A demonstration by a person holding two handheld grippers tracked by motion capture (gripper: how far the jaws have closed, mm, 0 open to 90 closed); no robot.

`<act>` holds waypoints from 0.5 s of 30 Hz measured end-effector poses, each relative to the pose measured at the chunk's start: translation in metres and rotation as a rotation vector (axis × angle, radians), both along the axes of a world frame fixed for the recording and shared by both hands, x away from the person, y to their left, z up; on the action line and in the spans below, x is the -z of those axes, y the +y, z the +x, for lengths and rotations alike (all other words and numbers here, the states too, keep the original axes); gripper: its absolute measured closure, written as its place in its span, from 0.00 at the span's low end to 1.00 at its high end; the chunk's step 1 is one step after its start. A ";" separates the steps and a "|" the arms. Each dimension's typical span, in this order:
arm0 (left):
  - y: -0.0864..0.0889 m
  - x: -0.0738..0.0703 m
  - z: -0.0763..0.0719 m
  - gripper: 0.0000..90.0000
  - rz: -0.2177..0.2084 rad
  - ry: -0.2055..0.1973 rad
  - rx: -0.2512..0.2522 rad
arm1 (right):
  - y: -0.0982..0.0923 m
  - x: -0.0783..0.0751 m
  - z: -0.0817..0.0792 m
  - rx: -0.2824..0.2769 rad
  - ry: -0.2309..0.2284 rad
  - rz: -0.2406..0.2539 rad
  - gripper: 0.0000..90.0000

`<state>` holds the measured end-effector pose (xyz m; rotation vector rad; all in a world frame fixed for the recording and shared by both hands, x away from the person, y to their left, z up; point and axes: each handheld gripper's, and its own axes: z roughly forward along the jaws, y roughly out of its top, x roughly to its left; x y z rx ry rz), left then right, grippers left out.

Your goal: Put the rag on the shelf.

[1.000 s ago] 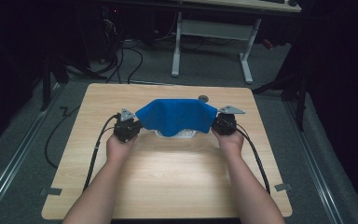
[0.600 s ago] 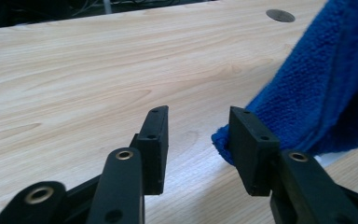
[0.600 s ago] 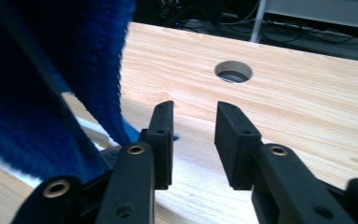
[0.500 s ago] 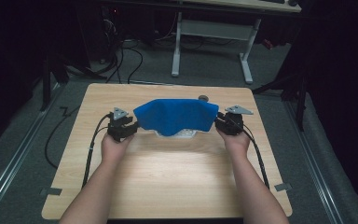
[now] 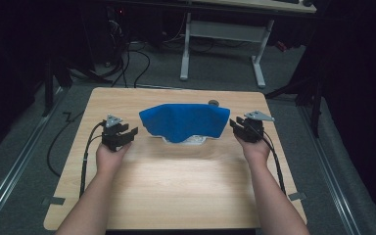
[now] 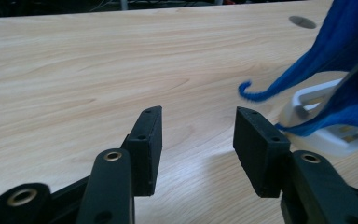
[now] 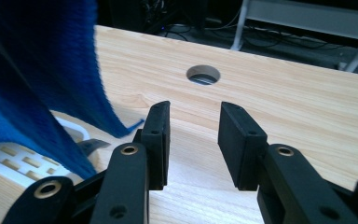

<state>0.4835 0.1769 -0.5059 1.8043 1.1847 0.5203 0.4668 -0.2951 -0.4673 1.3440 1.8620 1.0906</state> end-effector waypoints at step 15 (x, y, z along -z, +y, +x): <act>0.023 0.000 -0.031 0.58 0.029 -0.017 -0.041 | -0.016 -0.001 -0.027 0.002 -0.004 -0.037 0.65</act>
